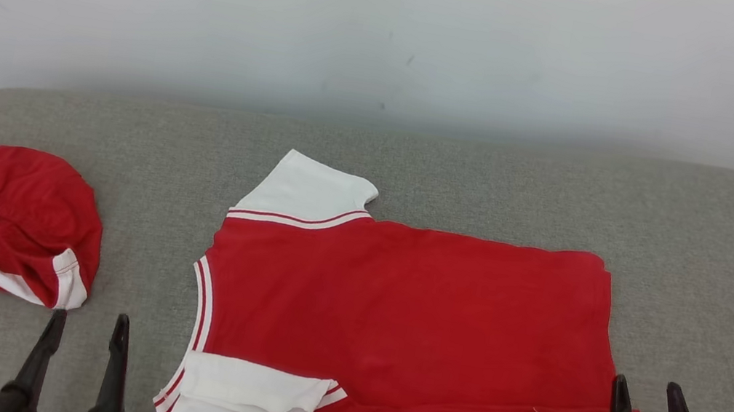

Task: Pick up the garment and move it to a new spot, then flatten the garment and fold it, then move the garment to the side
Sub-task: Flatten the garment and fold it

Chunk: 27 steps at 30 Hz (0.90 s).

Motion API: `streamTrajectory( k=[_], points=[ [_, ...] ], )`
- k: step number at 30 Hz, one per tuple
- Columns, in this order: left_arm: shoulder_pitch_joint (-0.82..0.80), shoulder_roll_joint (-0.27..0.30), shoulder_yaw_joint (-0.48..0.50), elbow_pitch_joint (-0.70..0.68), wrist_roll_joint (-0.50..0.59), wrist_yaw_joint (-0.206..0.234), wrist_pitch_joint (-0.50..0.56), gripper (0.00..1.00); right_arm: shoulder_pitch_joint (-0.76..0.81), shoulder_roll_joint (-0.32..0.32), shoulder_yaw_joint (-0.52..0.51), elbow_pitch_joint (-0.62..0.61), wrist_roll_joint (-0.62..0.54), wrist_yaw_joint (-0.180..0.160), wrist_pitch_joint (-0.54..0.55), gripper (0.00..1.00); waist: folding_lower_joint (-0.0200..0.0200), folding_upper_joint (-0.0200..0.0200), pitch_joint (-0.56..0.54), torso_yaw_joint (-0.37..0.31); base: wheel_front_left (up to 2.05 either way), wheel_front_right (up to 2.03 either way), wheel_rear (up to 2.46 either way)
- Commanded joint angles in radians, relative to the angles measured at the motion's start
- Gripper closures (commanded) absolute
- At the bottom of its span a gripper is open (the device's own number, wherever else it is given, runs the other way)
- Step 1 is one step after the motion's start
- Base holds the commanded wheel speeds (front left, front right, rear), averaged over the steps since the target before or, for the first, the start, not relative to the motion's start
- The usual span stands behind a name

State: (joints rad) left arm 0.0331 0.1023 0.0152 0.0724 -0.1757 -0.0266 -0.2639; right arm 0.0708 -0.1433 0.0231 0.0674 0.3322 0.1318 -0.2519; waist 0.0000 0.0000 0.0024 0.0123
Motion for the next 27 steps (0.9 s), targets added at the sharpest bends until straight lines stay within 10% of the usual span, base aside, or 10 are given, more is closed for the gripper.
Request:
streamTrajectory(
  k=[1, 18, 27],
  points=[
    [0.027, -0.004, -0.003, -0.007, 0.011, -0.002, -0.001, 0.0, 0.023, 0.007, -0.003, -0.006, -0.016, -0.002, -0.006, 0.0, 0.0, 0.0, -0.004, 0.005, 0.0, 0.0, 0.0],
    [0.052, -0.025, 0.009, 0.024, 0.003, -0.036, -0.001, 0.0, 0.045, 0.023, -0.015, 0.027, -0.053, -0.002, -0.014, 0.0, 0.0, 0.0, 0.0, 0.015, 0.0, 0.0, 0.0],
    [-0.226, 0.071, -0.054, 0.103, 0.01, -0.092, 0.003, 0.0, -0.153, -0.052, -0.026, 0.082, -0.035, -0.002, 0.05, 0.0, 0.0, 0.0, 0.081, -0.013, 0.0, 0.0, 0.0]
  ],
)
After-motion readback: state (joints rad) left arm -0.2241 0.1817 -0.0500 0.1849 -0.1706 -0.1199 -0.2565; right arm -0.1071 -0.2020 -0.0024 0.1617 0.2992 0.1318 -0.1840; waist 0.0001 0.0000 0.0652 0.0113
